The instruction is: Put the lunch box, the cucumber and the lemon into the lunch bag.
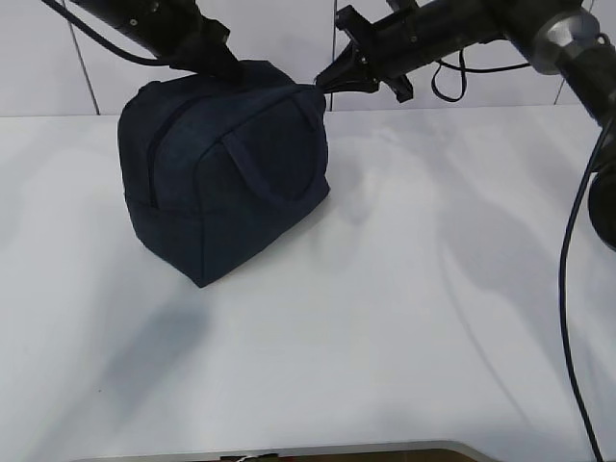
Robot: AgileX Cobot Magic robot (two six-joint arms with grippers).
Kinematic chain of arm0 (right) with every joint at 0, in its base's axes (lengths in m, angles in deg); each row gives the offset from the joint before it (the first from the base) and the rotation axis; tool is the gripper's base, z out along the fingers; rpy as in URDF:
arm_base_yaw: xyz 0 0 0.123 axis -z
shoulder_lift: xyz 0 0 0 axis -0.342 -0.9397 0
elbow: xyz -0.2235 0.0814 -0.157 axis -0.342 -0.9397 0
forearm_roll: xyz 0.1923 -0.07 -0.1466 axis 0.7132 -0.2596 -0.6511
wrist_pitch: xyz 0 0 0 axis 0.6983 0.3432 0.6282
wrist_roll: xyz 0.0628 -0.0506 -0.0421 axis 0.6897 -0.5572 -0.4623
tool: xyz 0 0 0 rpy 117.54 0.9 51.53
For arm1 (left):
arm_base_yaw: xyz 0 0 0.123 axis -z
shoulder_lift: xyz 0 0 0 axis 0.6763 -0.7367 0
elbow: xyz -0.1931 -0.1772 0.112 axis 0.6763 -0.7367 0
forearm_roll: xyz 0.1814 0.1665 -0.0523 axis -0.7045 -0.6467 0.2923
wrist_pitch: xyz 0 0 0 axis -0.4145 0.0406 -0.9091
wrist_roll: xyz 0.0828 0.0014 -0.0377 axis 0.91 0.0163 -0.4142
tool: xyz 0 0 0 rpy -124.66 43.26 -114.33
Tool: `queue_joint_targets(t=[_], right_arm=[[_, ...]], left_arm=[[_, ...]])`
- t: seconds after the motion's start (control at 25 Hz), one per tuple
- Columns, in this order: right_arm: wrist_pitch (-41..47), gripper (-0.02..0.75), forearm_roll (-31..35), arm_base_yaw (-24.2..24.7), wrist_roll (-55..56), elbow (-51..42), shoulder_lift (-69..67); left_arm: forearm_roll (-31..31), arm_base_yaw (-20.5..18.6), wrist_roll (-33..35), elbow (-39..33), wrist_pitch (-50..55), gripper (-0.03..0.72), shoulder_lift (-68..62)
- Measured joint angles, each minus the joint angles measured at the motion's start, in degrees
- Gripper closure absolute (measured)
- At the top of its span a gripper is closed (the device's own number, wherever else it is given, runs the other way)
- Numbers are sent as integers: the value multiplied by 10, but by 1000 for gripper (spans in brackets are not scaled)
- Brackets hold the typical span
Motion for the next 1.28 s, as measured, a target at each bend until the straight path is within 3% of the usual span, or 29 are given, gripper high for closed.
queue_joint_targets(t=[0.44,1.28], right_arm=[[2,733,-107,0,22,0,0],[-6,733,-83,0,-7,4,-75]], left_arm=[[20,1,10,0,9,694,-1],[52,3,31,0,25,694,-11]])
